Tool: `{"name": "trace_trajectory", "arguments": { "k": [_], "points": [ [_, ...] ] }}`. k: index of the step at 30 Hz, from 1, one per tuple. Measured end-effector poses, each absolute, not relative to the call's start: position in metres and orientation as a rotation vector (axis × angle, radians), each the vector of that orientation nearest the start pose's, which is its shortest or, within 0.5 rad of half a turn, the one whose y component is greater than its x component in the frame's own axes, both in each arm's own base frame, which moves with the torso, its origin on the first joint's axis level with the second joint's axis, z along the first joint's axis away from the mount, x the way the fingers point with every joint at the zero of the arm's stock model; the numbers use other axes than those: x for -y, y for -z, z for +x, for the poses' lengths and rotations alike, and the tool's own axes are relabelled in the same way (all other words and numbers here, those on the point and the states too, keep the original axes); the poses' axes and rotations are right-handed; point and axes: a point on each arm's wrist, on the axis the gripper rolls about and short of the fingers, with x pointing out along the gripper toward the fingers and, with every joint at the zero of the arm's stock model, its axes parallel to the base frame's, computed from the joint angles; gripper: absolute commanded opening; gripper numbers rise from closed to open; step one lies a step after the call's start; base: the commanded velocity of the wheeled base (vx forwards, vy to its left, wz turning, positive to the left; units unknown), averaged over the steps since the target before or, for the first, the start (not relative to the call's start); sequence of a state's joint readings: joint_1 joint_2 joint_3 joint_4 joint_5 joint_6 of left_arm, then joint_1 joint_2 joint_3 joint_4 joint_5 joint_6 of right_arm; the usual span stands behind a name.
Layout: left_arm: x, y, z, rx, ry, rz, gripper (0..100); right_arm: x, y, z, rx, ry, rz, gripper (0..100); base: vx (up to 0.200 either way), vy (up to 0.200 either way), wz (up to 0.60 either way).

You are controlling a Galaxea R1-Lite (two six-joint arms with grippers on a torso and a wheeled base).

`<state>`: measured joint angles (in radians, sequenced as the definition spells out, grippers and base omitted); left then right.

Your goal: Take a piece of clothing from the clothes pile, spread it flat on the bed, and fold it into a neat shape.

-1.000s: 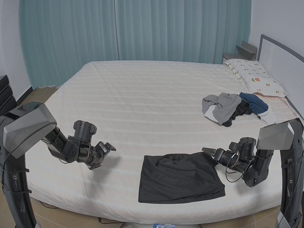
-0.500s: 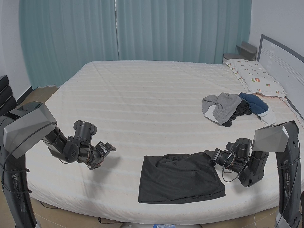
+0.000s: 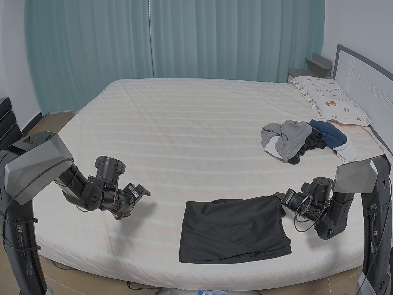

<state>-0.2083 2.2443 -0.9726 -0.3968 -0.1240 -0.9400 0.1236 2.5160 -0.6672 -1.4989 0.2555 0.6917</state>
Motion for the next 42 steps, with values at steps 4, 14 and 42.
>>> {"name": "trace_trajectory", "arguments": {
  "k": [4, 14, 42],
  "points": [
    [0.081, -0.011, 0.368, -0.954, -0.124, -0.831, 100, -0.045, 0.047, 0.358, -0.468, -0.222, 0.704, 0, 0.000, 0.000, 0.00],
    [0.081, -0.011, 0.368, -0.955, -0.124, -0.830, 100, -0.036, 0.047, 0.357, -0.466, -0.196, 0.710, 0, 0.000, 0.000, 0.00],
    [0.081, -0.011, 0.368, -0.954, -0.124, -0.834, 100, -0.028, 0.021, 0.301, -0.599, -0.400, 0.732, 100, -0.064, 0.000, 0.00]
  ]
}}
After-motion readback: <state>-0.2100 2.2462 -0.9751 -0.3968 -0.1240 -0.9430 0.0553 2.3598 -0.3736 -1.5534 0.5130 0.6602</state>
